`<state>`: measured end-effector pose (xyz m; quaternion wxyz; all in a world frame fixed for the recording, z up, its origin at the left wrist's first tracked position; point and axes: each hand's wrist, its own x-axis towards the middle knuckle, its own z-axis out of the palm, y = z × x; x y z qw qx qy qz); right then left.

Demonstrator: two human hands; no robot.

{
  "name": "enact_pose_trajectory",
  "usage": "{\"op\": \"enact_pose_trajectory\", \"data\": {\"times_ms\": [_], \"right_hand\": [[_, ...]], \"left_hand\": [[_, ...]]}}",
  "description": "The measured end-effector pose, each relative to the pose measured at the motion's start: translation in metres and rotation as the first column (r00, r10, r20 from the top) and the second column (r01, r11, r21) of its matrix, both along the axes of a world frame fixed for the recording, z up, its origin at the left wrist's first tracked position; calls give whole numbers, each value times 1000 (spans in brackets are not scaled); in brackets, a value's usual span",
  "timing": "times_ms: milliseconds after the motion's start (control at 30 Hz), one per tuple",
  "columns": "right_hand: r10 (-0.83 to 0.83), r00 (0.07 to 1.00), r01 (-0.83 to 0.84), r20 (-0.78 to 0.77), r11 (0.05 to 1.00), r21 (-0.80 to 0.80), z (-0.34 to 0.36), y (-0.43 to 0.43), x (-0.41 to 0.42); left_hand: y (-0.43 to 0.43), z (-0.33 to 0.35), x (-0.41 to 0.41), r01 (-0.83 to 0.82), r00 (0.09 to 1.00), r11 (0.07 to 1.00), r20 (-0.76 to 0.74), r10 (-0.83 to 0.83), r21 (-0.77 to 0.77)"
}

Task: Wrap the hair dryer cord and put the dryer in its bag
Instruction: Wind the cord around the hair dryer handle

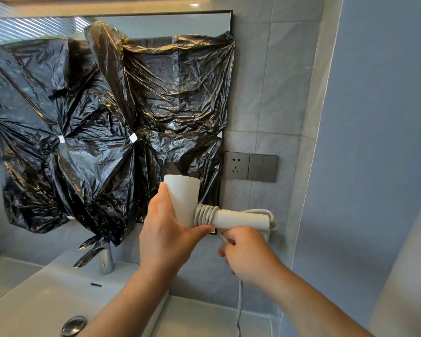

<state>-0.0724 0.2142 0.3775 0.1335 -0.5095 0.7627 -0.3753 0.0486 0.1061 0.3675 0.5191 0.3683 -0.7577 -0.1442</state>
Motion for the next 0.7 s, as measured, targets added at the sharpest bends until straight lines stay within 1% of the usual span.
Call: {"op": "enact_pose_trajectory", "data": {"times_ms": [33,100,133,200,233,267,300,333,400,500,567,633,700], "right_hand": [[-13,992,16,129,1000,-20,0,-1,3],[-9,926,24,377,999,-35,2,-1,9],[3,898,13,439,999,-33,4,-1,10],[31,890,-25,455,999,-19,9,2,9],[33,908,-36,418,999,-1,13,3,7],[18,944,-29,329,999,30,17,5,5],[-2,981,-10,194,998,63,21,5,1],[-16,999,12,41,996,90,24,6,-2],[-5,976,31,-217,993,114,31,6,-4],[14,862,33,-506,996,83,36,7,-1],[3,796,9,-605,1000,17,41,7,-1],[-16,782,-14,-623,999,-44,48,6,-4],[-12,776,-44,-631,996,-73,52,5,-9]], "left_hand": [[1,-1,-1,-18,1000,1000,21,19,-26],[1,-3,-1,-49,996,996,68,54,-72],[1,-4,-1,-56,995,994,82,63,-93],[0,-4,0,-63,992,989,103,77,-135],[0,-2,1,-64,989,986,120,82,-152],[0,0,2,-61,986,983,141,86,-174],[0,2,3,-52,982,979,168,86,-198],[0,5,4,-43,977,973,195,88,-225],[-1,13,6,-15,965,963,249,85,-269],[-2,23,10,22,945,956,319,76,-292],[-3,27,12,39,929,954,362,75,-297],[-4,28,14,61,914,956,400,62,-287],[-6,28,16,64,918,959,394,52,-275]]}}
